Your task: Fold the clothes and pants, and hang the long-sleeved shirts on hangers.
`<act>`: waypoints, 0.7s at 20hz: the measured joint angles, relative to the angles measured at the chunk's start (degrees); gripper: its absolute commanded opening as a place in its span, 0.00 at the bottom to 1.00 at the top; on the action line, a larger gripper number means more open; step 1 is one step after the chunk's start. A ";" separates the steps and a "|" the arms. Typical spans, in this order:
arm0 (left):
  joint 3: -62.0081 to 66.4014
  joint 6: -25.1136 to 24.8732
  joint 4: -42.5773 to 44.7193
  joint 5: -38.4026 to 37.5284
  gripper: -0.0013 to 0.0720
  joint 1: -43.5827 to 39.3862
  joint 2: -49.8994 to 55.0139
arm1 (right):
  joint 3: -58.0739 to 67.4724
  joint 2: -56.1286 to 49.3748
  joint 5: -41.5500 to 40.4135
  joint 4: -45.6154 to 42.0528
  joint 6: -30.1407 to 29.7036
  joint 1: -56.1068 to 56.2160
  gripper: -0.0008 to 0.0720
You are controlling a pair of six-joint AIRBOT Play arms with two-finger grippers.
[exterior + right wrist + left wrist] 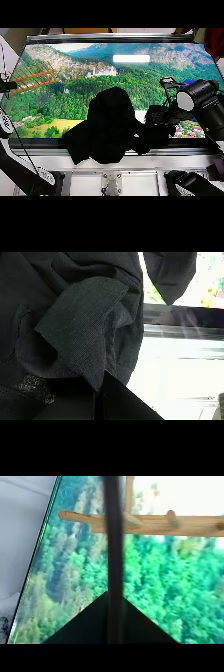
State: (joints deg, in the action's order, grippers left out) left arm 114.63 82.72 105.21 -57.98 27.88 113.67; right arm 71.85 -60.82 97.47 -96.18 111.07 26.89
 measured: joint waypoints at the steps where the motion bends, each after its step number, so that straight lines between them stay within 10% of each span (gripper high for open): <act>1: -0.61 0.13 0.00 -0.13 0.04 -0.50 -2.10 | 0.00 0.00 0.00 0.00 0.00 0.00 0.03; 14: -4.00 1.01 -14.64 -6.93 0.04 -19.41 -33.64 | 0.00 0.00 0.02 0.00 -0.02 -0.02 0.03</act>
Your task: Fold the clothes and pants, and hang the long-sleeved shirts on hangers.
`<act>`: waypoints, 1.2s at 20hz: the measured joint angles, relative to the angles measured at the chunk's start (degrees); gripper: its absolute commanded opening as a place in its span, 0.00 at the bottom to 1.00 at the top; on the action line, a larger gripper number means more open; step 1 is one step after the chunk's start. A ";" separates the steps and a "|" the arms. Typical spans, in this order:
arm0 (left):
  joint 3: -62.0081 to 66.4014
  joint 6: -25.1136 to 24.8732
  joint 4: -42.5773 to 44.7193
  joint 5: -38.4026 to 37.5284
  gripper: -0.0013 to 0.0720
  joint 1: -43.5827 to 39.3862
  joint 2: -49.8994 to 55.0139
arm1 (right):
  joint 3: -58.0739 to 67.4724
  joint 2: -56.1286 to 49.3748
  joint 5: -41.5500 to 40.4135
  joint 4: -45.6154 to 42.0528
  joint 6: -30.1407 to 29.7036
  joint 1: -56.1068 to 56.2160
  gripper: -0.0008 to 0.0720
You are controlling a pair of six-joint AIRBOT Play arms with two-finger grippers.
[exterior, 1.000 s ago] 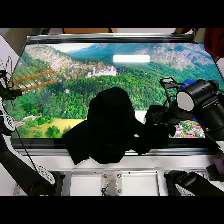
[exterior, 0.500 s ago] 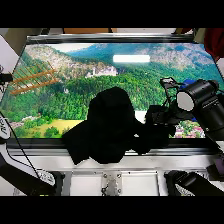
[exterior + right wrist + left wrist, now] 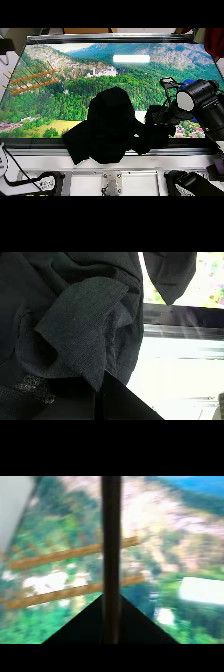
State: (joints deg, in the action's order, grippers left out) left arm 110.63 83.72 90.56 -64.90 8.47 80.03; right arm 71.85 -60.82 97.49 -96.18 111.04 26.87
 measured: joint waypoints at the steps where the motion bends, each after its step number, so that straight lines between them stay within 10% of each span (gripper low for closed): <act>1: -0.02 -2.03 -1.64 -2.19 0.04 -1.81 -1.60 | 0.00 0.00 0.00 0.00 0.00 0.00 0.03; 12: -16.68 -31.08 -17.05 -32.46 0.04 -10.32 -15.93 | 0.00 -0.02 0.00 0.02 0.02 0.00 0.03; 24: -59.10 -51.80 -23.19 -32.20 0.04 -15.04 -35.17 | 0.00 -0.02 -0.02 0.02 0.02 0.02 0.03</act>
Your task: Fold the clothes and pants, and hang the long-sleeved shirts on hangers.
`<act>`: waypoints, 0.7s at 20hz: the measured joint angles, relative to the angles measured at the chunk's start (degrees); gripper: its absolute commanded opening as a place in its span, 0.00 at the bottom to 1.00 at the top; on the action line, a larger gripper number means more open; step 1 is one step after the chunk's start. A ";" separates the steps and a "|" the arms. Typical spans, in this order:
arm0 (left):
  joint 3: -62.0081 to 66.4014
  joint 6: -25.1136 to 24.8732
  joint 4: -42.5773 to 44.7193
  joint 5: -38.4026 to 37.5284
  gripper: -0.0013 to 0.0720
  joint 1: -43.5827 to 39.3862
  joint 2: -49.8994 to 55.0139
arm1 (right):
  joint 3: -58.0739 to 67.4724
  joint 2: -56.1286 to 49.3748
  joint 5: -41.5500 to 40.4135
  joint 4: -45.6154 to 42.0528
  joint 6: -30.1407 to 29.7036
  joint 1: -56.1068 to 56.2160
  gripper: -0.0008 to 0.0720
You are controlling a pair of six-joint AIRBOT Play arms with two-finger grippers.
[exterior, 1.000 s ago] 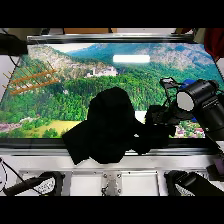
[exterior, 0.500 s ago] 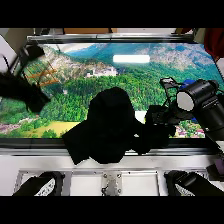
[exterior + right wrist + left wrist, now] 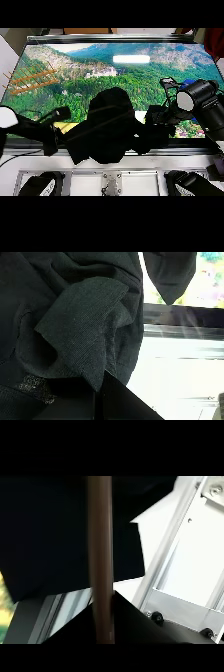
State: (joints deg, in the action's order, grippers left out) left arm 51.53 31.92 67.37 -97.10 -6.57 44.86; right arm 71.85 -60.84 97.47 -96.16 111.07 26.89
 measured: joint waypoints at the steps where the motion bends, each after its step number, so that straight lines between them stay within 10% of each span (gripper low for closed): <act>1: -1.84 -1.11 -0.02 1.33 0.04 -1.40 -0.37 | 0.00 0.00 0.00 -0.02 -0.02 -0.02 0.03; 14: -3.52 -7.69 -2.51 11.45 0.04 -12.44 14.01 | 0.00 0.00 0.02 0.00 -0.02 -0.02 0.03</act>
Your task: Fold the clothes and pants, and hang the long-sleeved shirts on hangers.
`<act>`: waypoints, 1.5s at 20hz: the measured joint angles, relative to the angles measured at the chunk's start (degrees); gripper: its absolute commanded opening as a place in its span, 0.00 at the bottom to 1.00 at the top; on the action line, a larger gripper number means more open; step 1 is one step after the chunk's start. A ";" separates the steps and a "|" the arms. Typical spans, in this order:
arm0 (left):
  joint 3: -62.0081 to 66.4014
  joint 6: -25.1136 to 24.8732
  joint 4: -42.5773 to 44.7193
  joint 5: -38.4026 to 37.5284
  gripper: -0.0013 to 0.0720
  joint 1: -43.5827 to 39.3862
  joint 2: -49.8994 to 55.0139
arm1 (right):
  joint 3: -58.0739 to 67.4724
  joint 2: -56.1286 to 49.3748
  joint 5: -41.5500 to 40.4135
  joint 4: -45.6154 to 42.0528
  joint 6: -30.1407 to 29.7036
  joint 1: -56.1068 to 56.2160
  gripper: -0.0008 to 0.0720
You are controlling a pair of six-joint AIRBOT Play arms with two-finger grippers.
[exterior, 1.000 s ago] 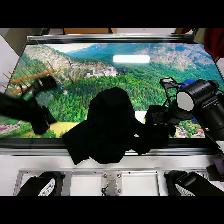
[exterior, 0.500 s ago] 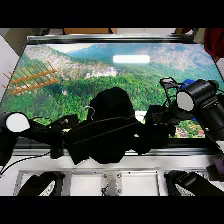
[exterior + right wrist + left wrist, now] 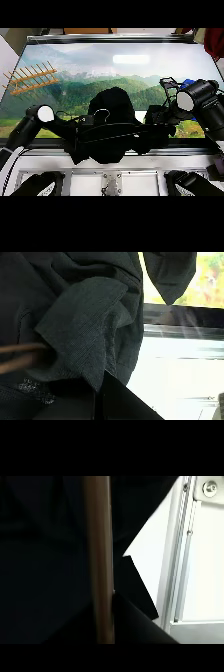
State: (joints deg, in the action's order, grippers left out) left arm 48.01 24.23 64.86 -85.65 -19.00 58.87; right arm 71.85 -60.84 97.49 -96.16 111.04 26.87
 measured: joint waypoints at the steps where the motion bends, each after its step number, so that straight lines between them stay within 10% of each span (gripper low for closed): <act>1: 0.81 -0.26 -0.04 0.13 0.04 -0.81 1.18 | 0.00 0.00 0.00 -0.02 0.00 0.00 0.03; 30: 1.16 -4.59 -7.56 0.17 0.04 -1.86 1.55 | 8.26 0.04 5.79 -10.08 -8.35 0.00 0.03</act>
State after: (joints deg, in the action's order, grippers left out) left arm 49.17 19.64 57.30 -85.47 -20.86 60.42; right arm 80.12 -60.80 103.28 -106.24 102.69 26.87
